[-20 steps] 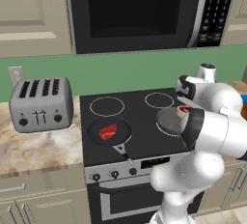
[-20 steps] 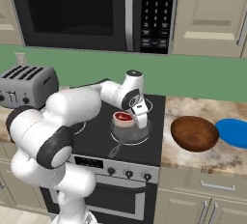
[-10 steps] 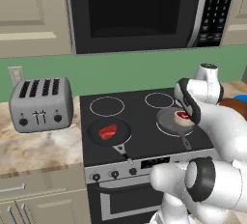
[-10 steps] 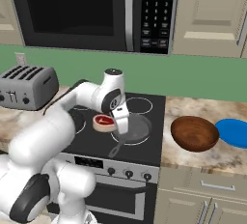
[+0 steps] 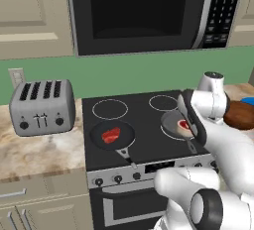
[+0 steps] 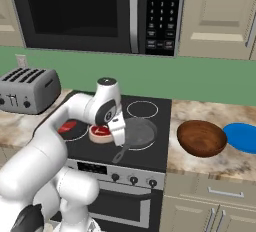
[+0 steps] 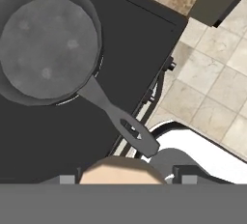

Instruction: Place one of the steaks on the plate and the other in the bowl. Then place the bowl in the fridge.

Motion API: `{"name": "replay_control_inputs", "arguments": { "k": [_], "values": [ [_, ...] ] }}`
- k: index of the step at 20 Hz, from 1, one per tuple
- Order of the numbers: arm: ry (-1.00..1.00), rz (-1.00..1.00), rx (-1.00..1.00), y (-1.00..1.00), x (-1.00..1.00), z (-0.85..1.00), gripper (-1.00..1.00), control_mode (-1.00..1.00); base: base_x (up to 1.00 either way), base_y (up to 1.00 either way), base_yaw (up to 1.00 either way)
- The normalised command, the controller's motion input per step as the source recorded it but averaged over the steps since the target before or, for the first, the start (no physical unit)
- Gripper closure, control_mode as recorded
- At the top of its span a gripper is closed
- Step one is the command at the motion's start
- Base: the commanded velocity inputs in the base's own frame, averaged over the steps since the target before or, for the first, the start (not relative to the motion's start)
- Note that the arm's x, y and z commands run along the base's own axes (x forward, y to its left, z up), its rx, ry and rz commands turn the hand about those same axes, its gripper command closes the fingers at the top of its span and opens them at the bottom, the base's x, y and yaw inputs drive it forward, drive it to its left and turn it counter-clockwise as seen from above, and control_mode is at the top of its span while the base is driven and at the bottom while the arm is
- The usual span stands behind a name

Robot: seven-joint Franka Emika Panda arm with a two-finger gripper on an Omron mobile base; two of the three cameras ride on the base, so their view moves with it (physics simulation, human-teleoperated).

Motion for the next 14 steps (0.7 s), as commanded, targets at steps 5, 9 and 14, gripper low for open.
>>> {"name": "replay_control_inputs", "arguments": {
  "k": [5, 9, 14],
  "values": [
    [0.00, 0.00, 0.00, -0.02, -0.02, 0.00, 1.00, -1.00, 0.00, 0.00, 0.00],
    [0.00, 0.00, 0.00, 0.00, 0.00, 0.00, 1.00, 1.00, -0.10, -0.46, -0.01],
    [0.00, 0.00, 0.00, 0.00, 0.00, 0.00, 1.00, 1.00, -0.09, -0.76, 0.00]
  ]
}}
